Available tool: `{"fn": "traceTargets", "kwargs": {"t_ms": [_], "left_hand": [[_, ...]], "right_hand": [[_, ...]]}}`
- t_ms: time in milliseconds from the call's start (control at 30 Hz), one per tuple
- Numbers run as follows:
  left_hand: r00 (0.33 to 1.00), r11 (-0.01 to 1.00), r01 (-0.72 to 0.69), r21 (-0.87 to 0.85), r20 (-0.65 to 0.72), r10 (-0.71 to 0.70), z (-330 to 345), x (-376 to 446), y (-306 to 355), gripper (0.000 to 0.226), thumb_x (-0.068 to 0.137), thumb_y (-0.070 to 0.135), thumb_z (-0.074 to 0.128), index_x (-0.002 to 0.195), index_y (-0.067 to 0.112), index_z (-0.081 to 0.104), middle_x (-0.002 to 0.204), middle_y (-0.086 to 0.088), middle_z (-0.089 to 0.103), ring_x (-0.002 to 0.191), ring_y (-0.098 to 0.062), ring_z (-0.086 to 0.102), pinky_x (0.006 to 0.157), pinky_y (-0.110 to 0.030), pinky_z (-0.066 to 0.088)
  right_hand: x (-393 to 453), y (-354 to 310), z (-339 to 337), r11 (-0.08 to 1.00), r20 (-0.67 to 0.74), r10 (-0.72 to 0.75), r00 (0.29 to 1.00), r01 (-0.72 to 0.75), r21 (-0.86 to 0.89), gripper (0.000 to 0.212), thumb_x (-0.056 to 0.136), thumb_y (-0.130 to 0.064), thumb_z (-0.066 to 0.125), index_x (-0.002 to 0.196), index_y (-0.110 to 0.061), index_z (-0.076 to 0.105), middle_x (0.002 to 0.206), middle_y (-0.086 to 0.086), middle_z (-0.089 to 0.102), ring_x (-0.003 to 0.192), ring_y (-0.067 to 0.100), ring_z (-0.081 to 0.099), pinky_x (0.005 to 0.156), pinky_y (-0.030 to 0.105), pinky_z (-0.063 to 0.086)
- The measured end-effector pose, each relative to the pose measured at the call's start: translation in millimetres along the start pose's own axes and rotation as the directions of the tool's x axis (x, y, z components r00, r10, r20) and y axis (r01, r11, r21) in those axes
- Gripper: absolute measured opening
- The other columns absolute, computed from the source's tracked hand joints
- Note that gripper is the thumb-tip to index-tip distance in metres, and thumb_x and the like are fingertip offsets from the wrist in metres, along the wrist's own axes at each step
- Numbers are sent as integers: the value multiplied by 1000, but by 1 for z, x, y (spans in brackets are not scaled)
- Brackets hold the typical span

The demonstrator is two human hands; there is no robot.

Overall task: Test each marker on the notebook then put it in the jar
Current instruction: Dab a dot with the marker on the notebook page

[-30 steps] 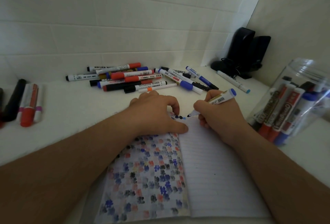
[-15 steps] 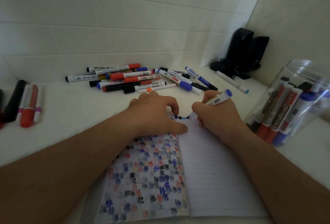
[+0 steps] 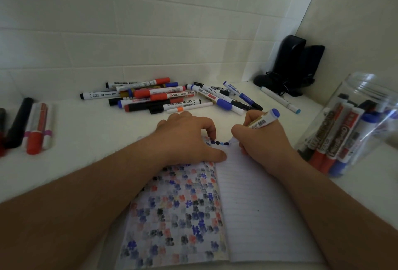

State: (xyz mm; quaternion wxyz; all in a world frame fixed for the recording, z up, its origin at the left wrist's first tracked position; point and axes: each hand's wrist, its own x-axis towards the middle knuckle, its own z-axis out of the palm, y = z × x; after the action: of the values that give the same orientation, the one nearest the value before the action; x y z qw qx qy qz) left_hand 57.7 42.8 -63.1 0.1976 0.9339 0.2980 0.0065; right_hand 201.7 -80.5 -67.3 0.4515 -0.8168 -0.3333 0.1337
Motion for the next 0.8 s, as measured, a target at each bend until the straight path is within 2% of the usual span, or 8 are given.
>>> {"fn": "traceTargets", "kwargs": {"t_ms": [133, 300, 433, 800], "left_hand": [[1000, 1000, -3, -1, 2, 3, 0, 0, 0, 53, 64, 85, 69, 104, 52, 57, 104, 9, 41, 114, -21, 44, 103, -50, 45], [1000, 1000, -6, 3, 3, 6, 0, 0, 0, 54, 65, 84, 69, 106, 52, 57, 108, 8, 43, 115, -21, 45, 103, -49, 45], [1000, 1000, -8, -4, -5, 8, 1, 0, -1, 55, 64, 85, 69, 105, 51, 58, 105, 10, 42, 113, -20, 45, 101, -49, 46], [1000, 1000, -4, 1, -1, 4, 0, -2, 0, 54, 65, 84, 69, 106, 51, 57, 111, 6, 43, 115, -21, 44, 103, -50, 45]], "right_hand": [[-1, 1, -2, 998, 7, 11, 1000, -12, 59, 25, 85, -11, 72, 72, -15, 51, 60, 7, 63, 52, 18, 60, 55, 31, 50], [-1, 0, -1, 999, 22, 11, 1000, -12, 37, 25, 83, -12, 75, 73, -15, 52, 61, 8, 66, 55, 21, 63, 60, 33, 53], [-1, 0, -1, 1000, 44, 18, 999, -19, 18, 26, 82, -12, 75, 71, -14, 52, 59, 6, 64, 53, 19, 62, 58, 32, 53], [0, 1, -1, 998, 0, 23, 1000, -23, 58, 24, 85, -12, 73, 73, -15, 52, 62, 8, 64, 53, 19, 60, 58, 32, 52]]}}
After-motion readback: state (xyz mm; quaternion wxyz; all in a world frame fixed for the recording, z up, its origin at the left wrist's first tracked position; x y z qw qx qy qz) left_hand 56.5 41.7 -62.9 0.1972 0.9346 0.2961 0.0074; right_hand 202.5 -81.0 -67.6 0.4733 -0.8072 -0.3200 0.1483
